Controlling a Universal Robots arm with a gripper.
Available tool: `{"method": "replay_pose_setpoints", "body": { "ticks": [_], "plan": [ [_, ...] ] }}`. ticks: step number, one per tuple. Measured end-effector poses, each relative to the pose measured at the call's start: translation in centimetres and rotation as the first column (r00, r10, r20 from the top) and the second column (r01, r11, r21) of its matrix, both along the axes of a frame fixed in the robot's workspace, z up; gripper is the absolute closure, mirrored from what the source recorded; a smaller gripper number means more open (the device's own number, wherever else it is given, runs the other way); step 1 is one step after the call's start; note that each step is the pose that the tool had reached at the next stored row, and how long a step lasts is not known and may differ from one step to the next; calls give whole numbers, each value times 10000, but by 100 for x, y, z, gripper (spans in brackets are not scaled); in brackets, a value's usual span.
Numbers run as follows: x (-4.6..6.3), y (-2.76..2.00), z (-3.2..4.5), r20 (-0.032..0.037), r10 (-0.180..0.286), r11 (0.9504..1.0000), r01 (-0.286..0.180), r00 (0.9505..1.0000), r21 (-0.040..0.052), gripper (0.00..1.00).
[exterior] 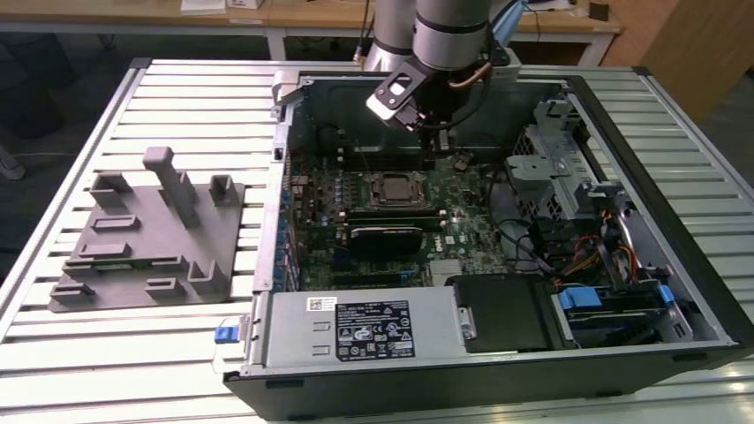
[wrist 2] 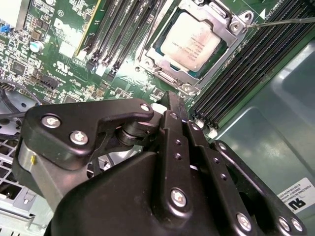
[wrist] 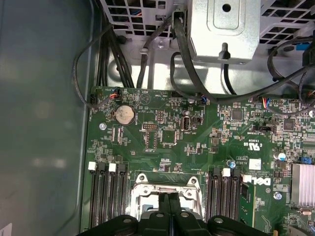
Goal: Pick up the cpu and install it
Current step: 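Close the cpu cover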
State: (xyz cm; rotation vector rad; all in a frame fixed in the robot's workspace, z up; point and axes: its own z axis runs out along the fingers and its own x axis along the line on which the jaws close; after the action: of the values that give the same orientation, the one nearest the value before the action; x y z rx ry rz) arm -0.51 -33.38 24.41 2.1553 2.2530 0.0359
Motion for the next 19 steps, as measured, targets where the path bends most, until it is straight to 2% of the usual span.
{"method": "replay_pose_setpoints", "body": {
  "ticks": [14,19],
  "plan": [
    [-60,0,-1,0,1,10000,-1,10000,0,89],
    [-140,0,-4,1,1,10000,-1,10000,2,89]
  ]
}}
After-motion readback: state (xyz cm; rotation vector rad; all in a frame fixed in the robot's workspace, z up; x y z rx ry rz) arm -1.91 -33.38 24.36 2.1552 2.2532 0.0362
